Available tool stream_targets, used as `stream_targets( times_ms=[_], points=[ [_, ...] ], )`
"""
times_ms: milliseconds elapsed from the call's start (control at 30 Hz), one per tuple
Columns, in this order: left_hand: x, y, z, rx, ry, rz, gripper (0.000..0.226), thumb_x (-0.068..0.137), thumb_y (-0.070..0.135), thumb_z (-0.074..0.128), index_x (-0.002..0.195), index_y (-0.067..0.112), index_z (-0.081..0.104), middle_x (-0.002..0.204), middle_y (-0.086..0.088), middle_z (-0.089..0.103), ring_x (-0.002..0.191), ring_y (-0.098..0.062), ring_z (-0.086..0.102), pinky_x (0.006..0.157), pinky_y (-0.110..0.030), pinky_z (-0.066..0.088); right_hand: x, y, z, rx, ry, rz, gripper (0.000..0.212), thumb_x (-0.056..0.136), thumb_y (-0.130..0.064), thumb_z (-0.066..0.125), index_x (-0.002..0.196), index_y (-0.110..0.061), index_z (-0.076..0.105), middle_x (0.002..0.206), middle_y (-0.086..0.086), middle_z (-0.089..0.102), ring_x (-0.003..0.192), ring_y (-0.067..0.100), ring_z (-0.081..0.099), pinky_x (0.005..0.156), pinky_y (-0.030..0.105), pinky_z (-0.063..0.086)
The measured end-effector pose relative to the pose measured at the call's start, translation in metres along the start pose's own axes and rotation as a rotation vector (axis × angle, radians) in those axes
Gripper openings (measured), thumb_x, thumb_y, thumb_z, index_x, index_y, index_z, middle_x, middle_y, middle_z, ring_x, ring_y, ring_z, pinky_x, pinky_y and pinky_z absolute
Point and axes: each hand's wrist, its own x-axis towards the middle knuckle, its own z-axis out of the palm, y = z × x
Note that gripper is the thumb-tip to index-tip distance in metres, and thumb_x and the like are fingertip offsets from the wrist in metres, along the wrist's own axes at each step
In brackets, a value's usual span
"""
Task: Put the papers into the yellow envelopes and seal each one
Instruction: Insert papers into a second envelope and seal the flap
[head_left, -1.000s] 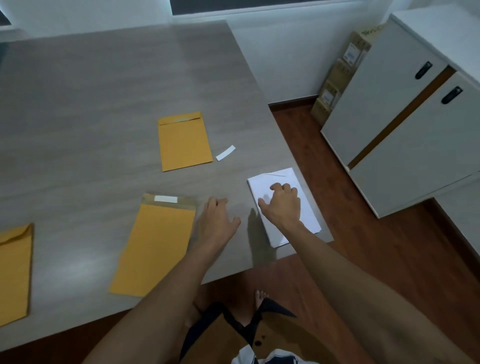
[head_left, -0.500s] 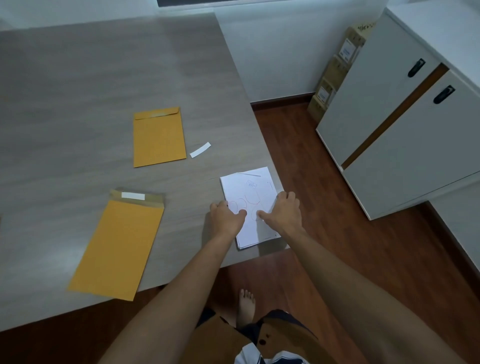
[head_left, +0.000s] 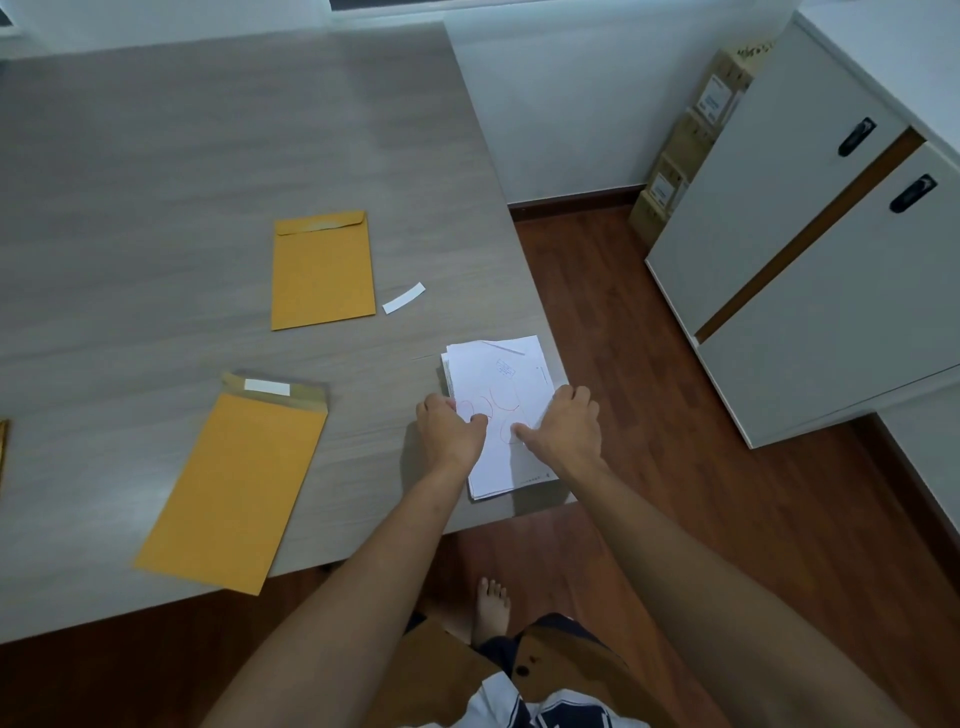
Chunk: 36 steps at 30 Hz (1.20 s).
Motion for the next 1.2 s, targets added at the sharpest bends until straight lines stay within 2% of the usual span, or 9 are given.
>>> stream_targets(
  times_ms=[267,367,467,600,733,900,1067,1133,1200],
  points=[
    [0.014,-0.005,0.004,-0.095,0.004,0.026,0.026,0.082,0.023,0.07,0.094,0.02,0.047,0.097,-0.001,0.065,0.085,-0.023,0.063,0.074,-0.035,0.053,0.0,-0.001,-0.001,0.01,0.004,0.003,0.083,0.074,-0.06,0.071,0.131,-0.008,0.04,0.131,0.009,0.043,0.115,0.024,0.047,0.091,0.034,0.047],
    [0.018,-0.005,0.008,-0.068,-0.06,0.084,0.007,0.087,0.026,0.063,0.091,0.024,0.057,0.089,0.002,0.066,0.081,-0.022,0.065,0.077,-0.039,0.056,-0.002,-0.001,0.0,0.005,0.013,0.006,0.081,0.075,-0.06,0.07,0.13,-0.009,0.04,0.131,0.009,0.043,0.115,0.024,0.047,0.091,0.034,0.047],
    [0.023,-0.007,0.012,-0.019,-0.099,0.105,0.019,0.089,0.032,0.052,0.083,0.022,0.067,0.097,-0.002,0.066,0.08,-0.024,0.064,0.076,-0.039,0.056,-0.003,0.001,0.0,0.011,0.009,0.013,0.079,0.074,-0.063,0.068,0.129,-0.012,0.042,0.131,0.008,0.044,0.115,0.023,0.046,0.092,0.036,0.047],
    [0.023,0.003,0.0,-0.063,-0.061,0.078,0.028,0.09,0.029,0.046,0.096,0.013,0.068,0.11,-0.008,0.063,0.091,-0.031,0.063,0.079,-0.036,0.052,-0.005,0.004,-0.004,0.057,0.051,-0.012,0.077,0.075,-0.071,0.059,0.13,-0.02,0.044,0.134,0.003,0.046,0.117,0.02,0.045,0.096,0.037,0.044],
    [0.032,0.001,-0.023,-0.225,0.021,-0.032,0.025,0.098,0.016,0.05,0.112,0.003,0.065,0.112,-0.009,0.064,0.1,-0.029,0.063,0.073,-0.029,0.043,-0.006,-0.018,-0.013,0.282,0.046,-0.07,0.074,0.077,-0.069,0.059,0.135,-0.026,0.043,0.141,-0.003,0.045,0.125,0.019,0.043,0.102,0.039,0.042],
    [0.055,-0.021,-0.064,-0.517,0.107,-0.082,0.01,0.094,0.01,0.053,0.086,0.006,0.058,0.091,-0.009,0.062,0.083,-0.024,0.057,0.072,-0.03,0.044,-0.006,-0.069,-0.011,0.508,0.009,-0.077,0.081,0.073,-0.067,0.067,0.138,-0.029,0.039,0.144,-0.004,0.044,0.128,0.019,0.045,0.103,0.04,0.043],
    [0.073,-0.047,-0.115,-0.681,0.172,-0.137,0.026,0.093,0.009,0.053,0.069,0.013,0.047,0.079,-0.003,0.053,0.075,-0.02,0.046,0.067,-0.029,0.039,-0.013,-0.129,-0.003,0.861,-0.132,0.102,0.092,0.066,-0.055,0.081,0.14,-0.022,0.037,0.137,-0.004,0.05,0.119,0.018,0.053,0.098,0.037,0.049],
    [0.08,-0.06,-0.135,-0.75,0.188,-0.169,0.024,0.093,0.009,0.053,0.07,0.012,0.048,0.081,-0.003,0.054,0.076,-0.02,0.046,0.067,-0.029,0.04,-0.018,-0.154,0.005,1.093,-0.291,0.172,0.079,0.062,-0.044,0.086,0.128,-0.018,0.051,0.126,-0.003,0.062,0.109,0.017,0.061,0.096,0.04,0.053],
    [0.085,-0.071,-0.152,-0.816,0.197,-0.192,0.023,0.093,0.008,0.053,0.071,0.012,0.05,0.079,-0.002,0.054,0.074,-0.02,0.047,0.066,-0.029,0.04,-0.026,-0.177,0.013,1.331,-0.435,0.196,0.047,0.073,-0.02,0.083,0.114,-0.018,0.06,0.114,0.001,0.069,0.102,0.02,0.065,0.095,0.046,0.053]
  ],
)
